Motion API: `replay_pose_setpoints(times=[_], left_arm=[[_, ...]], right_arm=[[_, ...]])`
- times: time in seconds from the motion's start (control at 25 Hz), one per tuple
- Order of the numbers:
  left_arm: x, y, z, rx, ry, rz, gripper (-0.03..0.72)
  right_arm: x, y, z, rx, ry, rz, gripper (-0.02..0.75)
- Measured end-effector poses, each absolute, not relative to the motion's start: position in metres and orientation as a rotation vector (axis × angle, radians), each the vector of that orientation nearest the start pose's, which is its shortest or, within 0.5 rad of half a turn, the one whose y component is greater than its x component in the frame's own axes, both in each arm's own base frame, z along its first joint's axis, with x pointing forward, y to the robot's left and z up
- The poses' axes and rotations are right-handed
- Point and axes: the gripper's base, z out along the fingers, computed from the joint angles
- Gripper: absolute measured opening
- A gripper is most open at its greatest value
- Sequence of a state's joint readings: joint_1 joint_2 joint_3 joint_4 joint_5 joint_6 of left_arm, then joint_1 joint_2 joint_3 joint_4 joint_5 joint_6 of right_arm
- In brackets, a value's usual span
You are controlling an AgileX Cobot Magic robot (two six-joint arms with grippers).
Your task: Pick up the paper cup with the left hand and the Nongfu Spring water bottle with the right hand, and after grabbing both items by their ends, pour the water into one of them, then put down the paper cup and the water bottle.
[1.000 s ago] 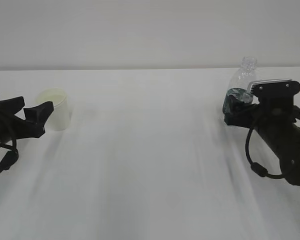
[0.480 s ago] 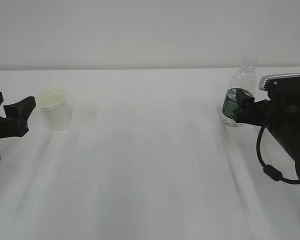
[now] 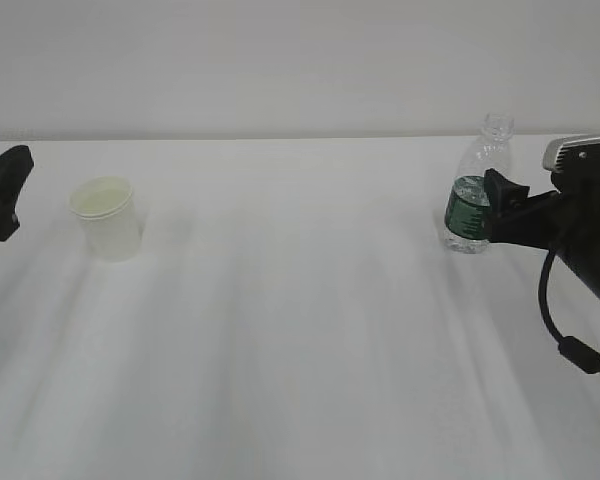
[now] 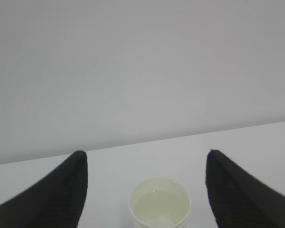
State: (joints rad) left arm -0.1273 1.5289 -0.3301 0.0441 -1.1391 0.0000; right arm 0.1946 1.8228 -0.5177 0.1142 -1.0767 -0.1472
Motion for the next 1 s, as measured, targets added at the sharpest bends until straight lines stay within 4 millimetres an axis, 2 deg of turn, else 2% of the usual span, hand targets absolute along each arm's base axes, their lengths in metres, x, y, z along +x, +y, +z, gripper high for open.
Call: replay_pose_setpoints(times=[0.52, 1.0], left_arm=[[0.224, -0.032, 0.233, 0.141, 1.489, -0.109, 0.54], [0.186, -0.026, 0.273, 0.141, 1.438, -0.093, 0.539]], right_arm=[[0.273, 0.045, 0.181, -0.166, 1.694, 0.008, 0.593], [0.25, 0.042, 0.225, -0.158, 1.667, 0.036, 0.593]])
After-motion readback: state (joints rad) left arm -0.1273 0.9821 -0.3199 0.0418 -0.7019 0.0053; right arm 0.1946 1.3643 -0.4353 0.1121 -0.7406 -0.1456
